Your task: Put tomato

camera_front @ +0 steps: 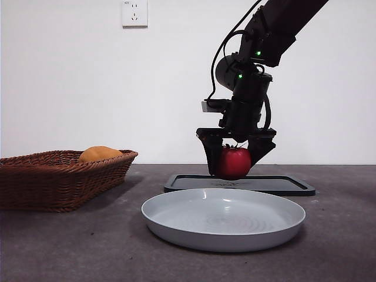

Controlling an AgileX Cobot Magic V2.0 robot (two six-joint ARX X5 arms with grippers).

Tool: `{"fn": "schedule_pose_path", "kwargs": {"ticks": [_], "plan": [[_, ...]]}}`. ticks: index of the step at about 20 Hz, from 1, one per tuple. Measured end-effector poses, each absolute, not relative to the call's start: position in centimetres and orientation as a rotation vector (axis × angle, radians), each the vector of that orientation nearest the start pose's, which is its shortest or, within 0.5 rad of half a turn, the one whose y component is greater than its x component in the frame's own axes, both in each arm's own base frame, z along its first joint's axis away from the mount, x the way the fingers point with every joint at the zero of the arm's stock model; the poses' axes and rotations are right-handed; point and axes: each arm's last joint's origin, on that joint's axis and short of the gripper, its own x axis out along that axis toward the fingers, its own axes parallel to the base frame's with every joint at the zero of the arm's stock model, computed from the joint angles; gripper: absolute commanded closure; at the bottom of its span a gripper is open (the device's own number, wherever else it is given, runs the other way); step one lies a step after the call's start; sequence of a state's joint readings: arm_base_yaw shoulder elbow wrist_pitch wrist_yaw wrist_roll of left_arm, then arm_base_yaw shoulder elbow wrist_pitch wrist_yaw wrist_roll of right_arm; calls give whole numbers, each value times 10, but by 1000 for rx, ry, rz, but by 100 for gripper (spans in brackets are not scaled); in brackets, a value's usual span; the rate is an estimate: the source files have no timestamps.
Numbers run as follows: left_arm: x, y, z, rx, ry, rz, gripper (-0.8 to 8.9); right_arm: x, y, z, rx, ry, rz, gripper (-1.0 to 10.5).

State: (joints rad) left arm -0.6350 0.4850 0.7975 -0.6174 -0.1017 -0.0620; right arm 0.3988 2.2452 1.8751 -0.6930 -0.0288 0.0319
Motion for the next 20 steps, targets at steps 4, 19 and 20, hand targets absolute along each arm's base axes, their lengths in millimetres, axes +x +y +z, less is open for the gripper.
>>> {"fn": "schedule_pose_path", "kwargs": {"ticks": [4,19,20], "plan": [[77,-53,330,51,304,-520,85,443,187,195,-174,1071,350,343],[77,-53,330,51,304,-520,85,344,135,411,-162,987,299,349],[77,-53,330,51,303,-520,85,333,132,414,-166,990,296,349]]}}
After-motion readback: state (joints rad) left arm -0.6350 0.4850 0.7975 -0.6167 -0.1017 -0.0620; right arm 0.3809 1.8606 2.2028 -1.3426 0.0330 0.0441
